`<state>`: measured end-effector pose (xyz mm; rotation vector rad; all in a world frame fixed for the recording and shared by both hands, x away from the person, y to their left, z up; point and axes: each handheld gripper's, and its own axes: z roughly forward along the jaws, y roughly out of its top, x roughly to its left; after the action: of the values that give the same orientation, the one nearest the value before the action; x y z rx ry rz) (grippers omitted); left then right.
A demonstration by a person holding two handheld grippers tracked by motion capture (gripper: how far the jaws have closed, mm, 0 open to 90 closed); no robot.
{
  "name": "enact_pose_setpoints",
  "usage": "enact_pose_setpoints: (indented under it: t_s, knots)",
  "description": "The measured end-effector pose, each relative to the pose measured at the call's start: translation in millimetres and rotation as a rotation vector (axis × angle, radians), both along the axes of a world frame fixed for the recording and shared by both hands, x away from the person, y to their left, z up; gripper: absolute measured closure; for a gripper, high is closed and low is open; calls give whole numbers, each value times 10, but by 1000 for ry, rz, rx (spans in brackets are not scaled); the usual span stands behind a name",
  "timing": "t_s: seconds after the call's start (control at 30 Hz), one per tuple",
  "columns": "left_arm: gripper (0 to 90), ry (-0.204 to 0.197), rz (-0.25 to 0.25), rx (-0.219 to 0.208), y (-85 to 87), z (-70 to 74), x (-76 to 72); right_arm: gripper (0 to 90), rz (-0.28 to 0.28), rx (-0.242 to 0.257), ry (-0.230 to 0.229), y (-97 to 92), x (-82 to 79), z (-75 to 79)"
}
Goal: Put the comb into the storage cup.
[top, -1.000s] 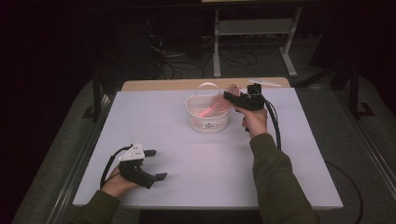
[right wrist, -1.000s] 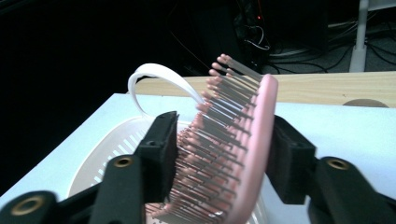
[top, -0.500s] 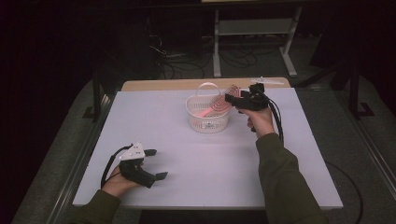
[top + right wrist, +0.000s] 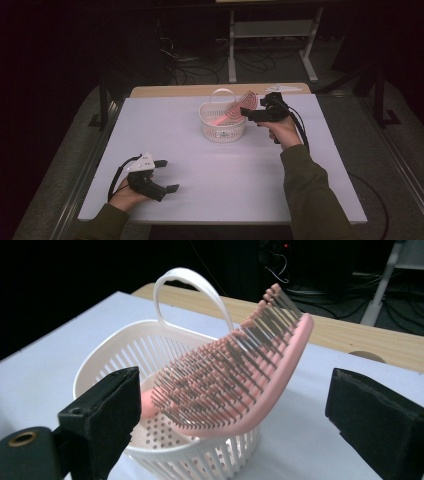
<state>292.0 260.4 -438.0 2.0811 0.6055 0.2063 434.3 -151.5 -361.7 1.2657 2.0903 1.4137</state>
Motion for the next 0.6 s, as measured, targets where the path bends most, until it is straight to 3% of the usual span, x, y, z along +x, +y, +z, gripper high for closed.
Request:
enact_pose_setpoints:
  t_s: [0.27,0.6]
  knots:
    - [11,1,-1,-1,2,-2,2,50,36,-51,1,-11,-90,12]
    - [11,2,-1,-5,-1,1,4,50,51,-73,2,-139,-247,-20]
